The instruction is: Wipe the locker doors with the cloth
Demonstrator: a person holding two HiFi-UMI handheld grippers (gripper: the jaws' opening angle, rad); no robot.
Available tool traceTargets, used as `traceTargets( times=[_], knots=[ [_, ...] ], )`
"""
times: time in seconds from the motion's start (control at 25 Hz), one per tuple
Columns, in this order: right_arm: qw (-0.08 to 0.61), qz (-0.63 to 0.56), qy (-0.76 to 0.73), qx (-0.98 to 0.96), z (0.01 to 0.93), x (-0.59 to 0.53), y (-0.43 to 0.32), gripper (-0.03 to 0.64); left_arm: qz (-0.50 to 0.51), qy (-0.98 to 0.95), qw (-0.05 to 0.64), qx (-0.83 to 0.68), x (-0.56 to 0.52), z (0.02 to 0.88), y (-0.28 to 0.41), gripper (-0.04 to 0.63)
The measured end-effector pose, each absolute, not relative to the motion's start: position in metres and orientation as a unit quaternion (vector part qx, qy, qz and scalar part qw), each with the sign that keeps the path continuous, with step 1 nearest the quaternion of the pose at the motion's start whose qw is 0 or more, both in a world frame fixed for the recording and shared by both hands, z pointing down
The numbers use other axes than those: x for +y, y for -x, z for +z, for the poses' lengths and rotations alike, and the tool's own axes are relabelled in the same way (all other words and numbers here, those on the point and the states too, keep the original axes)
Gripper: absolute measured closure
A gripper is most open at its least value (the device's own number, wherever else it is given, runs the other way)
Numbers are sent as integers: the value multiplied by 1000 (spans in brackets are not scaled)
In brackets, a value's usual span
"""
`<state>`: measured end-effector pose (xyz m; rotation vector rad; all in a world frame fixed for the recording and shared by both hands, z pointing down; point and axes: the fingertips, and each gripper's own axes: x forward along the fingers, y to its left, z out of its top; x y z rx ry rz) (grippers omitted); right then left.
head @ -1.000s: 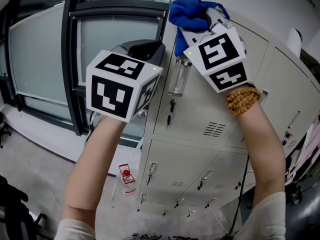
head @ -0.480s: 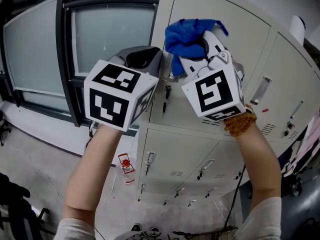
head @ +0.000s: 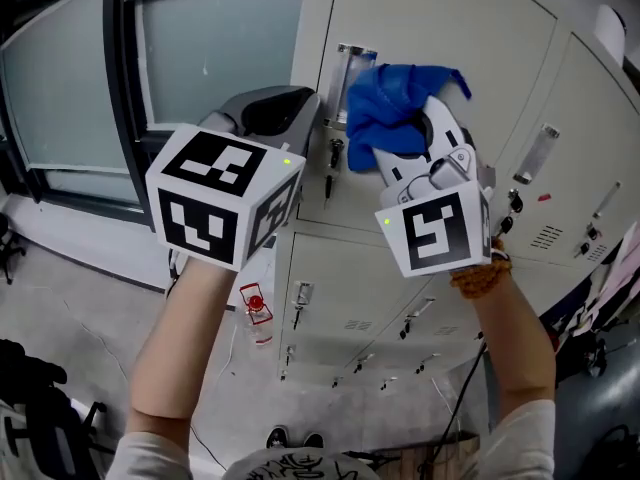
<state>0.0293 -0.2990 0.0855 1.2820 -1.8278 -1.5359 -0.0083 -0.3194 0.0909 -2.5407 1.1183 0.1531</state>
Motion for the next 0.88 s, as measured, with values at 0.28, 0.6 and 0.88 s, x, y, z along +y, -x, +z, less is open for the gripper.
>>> traceTargets(
  times=[0.28, 0.6, 0.88],
  knots=[
    [211, -520, -461, -687, 146, -300, -31, 584, 40, 903, 164, 395, -326, 119, 3, 592],
    [216, -497, -459, -704, 197, -302, -24, 584, 43, 903, 155, 398, -325, 134, 7, 592],
    [268, -499, -428, -704, 255, -307, -14, 584, 41, 904, 145, 401, -326, 147, 8, 592]
  ],
)
